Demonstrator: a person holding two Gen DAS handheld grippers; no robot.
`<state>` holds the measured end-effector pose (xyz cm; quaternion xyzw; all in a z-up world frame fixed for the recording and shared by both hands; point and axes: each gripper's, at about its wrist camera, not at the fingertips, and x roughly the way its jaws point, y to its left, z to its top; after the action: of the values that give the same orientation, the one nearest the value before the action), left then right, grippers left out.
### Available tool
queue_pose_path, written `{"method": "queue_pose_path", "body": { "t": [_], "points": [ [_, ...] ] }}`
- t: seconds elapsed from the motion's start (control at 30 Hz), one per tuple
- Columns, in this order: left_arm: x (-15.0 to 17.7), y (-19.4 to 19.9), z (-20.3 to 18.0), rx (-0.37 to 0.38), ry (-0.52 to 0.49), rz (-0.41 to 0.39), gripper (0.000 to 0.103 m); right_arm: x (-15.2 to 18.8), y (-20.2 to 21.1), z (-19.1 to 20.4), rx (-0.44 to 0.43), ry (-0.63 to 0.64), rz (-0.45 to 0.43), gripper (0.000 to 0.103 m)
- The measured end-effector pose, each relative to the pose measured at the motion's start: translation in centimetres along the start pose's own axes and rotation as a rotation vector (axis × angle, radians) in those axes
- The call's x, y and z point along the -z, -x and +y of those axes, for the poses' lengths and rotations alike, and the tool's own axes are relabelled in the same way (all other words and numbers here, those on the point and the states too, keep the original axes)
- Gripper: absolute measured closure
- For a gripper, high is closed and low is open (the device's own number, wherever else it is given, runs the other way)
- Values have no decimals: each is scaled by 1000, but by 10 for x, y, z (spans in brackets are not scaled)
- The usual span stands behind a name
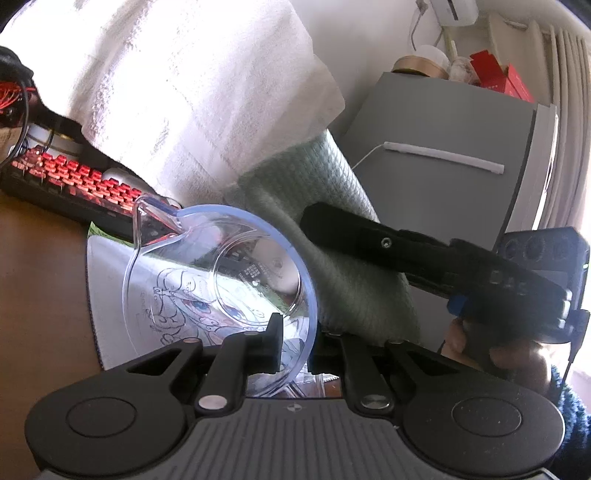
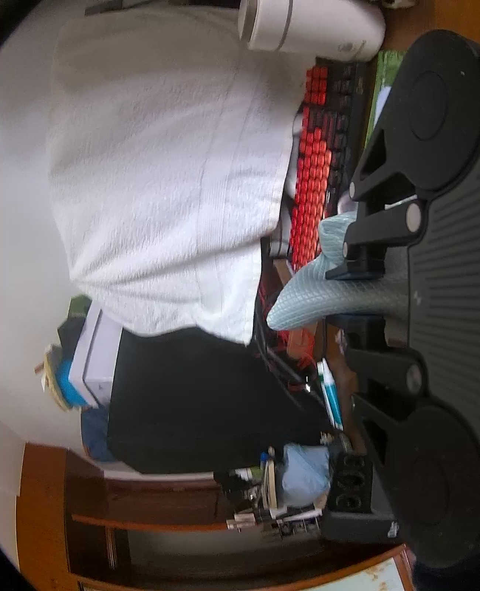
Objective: Clean container
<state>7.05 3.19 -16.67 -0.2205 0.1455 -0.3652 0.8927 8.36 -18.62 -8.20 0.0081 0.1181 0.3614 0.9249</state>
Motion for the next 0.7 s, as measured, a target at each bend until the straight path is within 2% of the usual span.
{"method": "queue_pose_path", "body": {
  "t": [0.2,0.33,0.4,0.57,0.7],
  "points": [
    [0,0,0,0,10,2,91,-1,-2,-18,84,-43,-7,87],
    [0,0,0,1,10,3,90,0,-3,-20,99,-57,-10,87],
    [0,0,0,1,9,3,90,1,-3,-13,84,-35,-8,87],
    [-1,0,2,4,9,5,90,3,-4,14,-23,55,-1,87],
    [-1,0,2,2,8,4,90,3,-4,25,-39,104,2,87]
  ]
}}
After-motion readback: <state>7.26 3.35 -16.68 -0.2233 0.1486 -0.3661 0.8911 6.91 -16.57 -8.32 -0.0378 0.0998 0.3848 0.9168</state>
